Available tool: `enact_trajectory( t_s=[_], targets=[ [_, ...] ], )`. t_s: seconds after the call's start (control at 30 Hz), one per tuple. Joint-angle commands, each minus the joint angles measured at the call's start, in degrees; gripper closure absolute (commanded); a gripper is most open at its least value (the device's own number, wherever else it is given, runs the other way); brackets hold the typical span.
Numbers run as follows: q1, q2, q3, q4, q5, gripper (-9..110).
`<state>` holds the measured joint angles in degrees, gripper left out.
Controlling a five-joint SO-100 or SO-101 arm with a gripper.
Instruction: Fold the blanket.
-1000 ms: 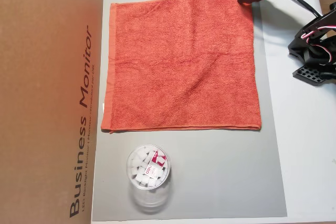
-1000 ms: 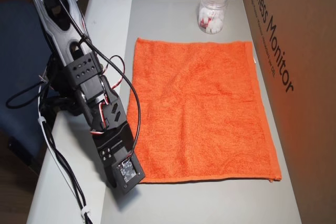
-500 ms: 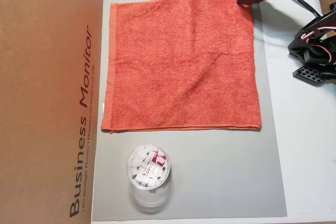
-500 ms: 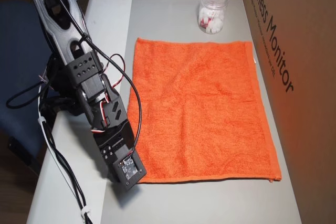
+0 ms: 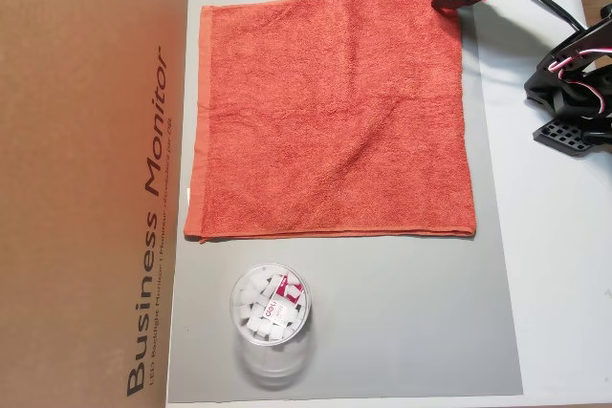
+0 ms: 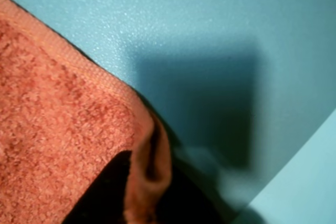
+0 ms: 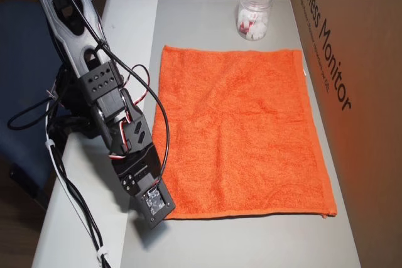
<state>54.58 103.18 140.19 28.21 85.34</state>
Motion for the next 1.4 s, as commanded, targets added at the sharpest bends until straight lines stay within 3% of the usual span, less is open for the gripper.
enact_trajectory(
  t_s=[0.0,0.23,0.5,1.37],
  targets=[
    [-0.7,0.6,0.4,-0.1,-0.5,102],
    [-0.7,1.8,-1.1,0.0,-1.1,102],
    [-0.1,6.9,-0.1,0.7,-8.6,102],
    [-1.9,19.6,-0.9,0.0,-7.6,102]
  ],
)
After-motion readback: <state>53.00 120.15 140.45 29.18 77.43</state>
